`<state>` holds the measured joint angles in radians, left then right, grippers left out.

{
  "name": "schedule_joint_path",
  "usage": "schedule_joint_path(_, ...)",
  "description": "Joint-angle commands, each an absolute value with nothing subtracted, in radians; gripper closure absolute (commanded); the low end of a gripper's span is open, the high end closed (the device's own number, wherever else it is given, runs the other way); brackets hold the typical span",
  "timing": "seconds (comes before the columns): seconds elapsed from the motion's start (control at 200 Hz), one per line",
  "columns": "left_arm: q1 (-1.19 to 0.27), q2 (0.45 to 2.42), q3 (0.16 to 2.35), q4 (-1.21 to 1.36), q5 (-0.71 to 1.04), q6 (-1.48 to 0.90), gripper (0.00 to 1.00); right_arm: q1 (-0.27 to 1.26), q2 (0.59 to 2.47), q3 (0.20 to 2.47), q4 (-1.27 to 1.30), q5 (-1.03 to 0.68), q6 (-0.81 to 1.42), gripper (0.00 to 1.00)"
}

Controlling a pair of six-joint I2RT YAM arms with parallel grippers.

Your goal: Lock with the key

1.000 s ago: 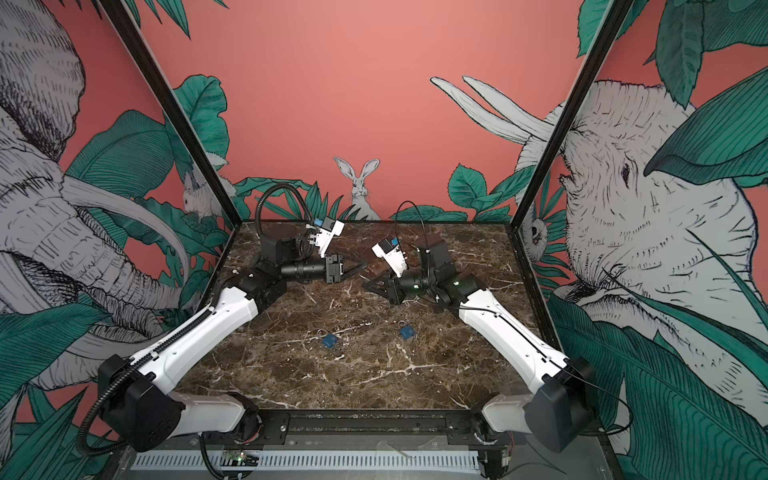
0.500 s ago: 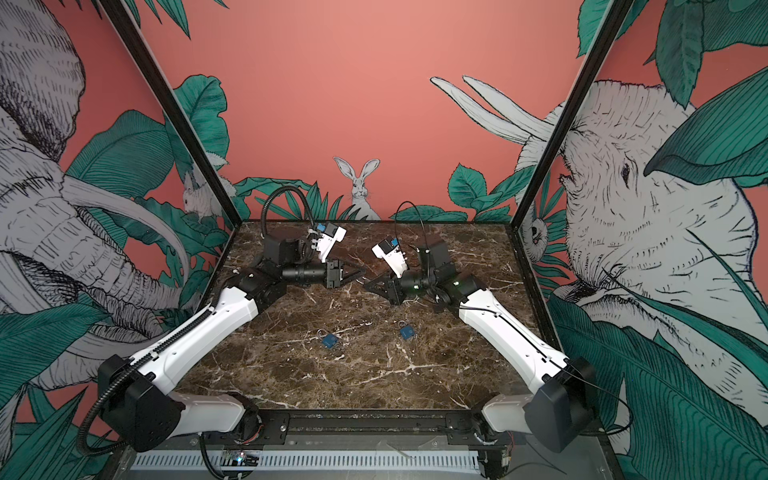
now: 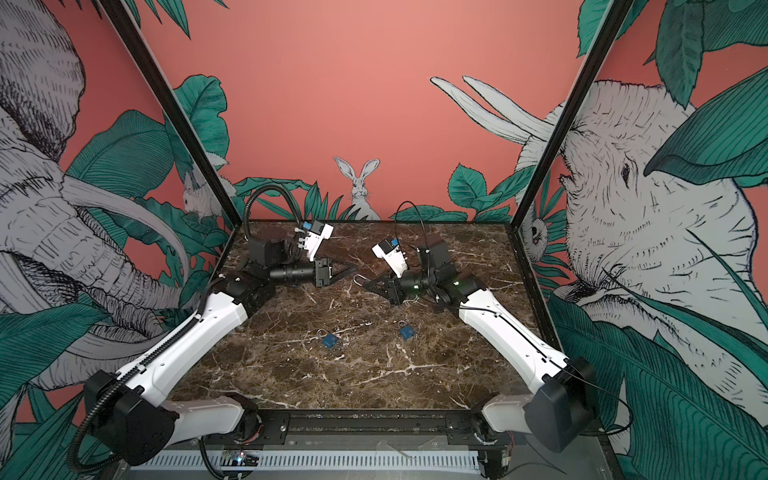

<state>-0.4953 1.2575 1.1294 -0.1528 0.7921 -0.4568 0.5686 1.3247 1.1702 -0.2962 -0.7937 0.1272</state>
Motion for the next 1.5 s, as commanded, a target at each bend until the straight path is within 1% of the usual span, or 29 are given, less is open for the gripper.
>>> schedule_joint_path(0.0,-0.492,1.236,1.106,-0.137,0.828,-0.459,0.69,0.568,1.320,1.199,-0.238,-0.825,0.132,1.00)
schedule_joint_path(0.215,-0.492,1.243,1.097,-0.141,0.869,-0.450,0.70,0.568,1.322,1.206,-0.233,-0.837,0.141,1.00)
schedule_joint_path(0.47,-0.491,1.247,1.086,-0.147,0.867,-0.440,0.71,0.568,1.335,1.204,-0.210,-0.851,0.161,1.00)
schedule_joint_path(0.73,-0.491,1.263,1.081,-0.118,0.882,-0.458,0.75,0.568,1.339,1.205,-0.207,-0.859,0.163,1.00)
schedule_joint_path(0.925,-0.491,1.266,1.080,-0.119,0.891,-0.460,0.75,0.568,1.338,1.207,-0.203,-0.857,0.164,1.00)
schedule_joint_path(1.165,-0.491,1.270,1.078,-0.121,0.890,-0.457,0.84,0.568,1.336,1.209,-0.199,-0.869,0.169,1.00)
schedule_joint_path(1.325,-0.491,1.276,1.077,-0.124,0.887,-0.453,1.00,0.568,1.326,1.198,-0.166,-0.909,0.198,1.00)
schedule_joint_path(1.49,-0.491,1.282,1.068,-0.126,0.885,-0.447,1.00,0.565,1.304,1.173,-0.078,-0.993,0.278,1.00)
